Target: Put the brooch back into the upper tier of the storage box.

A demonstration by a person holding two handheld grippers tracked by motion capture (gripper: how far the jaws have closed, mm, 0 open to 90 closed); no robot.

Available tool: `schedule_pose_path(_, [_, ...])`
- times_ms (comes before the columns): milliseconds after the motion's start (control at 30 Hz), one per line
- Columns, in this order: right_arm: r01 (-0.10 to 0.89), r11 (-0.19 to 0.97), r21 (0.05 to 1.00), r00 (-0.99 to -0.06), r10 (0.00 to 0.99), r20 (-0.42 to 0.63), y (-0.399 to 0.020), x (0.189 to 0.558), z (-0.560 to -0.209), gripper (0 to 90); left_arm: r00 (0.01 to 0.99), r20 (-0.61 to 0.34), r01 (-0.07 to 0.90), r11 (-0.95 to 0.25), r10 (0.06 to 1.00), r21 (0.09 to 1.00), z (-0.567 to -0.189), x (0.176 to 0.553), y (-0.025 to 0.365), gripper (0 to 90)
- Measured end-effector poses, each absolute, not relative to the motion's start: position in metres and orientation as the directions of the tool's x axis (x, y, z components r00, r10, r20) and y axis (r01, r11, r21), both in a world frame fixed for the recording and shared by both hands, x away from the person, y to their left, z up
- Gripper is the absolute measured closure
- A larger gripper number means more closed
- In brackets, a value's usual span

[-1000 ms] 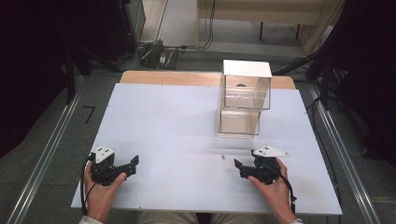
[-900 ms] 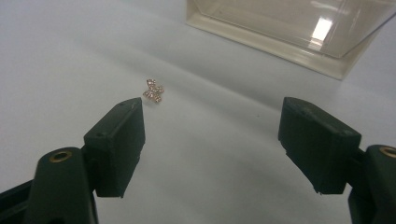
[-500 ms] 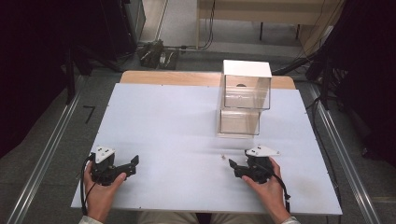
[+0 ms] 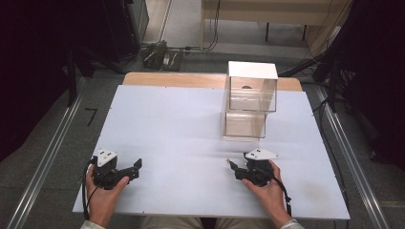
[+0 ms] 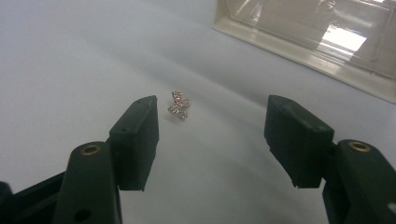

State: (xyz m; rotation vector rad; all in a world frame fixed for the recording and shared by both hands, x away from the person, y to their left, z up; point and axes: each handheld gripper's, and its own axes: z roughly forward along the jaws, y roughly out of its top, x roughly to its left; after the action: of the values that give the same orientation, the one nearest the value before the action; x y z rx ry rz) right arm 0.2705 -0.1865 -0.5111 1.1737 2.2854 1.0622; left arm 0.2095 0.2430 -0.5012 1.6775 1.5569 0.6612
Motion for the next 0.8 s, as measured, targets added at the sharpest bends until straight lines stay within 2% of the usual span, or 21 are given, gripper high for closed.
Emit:
schedule_pose_path(433, [0.516,0.393,0.761,-0.614,0.790,0.009,-0.176,0.272,-0.514,50.3,0.131,-0.113,0.602,0.012,0.985,0.798,-0.501,0.210,0.243,9.1])
schedule_pose_path(600, [0.514,0.400,0.759,-0.621,0.784,0.007,-0.172,0.274,-0.515,53.0,0.130,-0.114,0.603,0.012,0.985,0.798,-0.501,0.210,0.243,9.1])
schedule_pose_path(800, [0.515,0.404,0.756,-0.623,0.782,0.006,-0.169,0.276,-0.517,62.7,0.131,-0.114,0.603,0.012,0.985,0.798,-0.501,0.210,0.243,9.1])
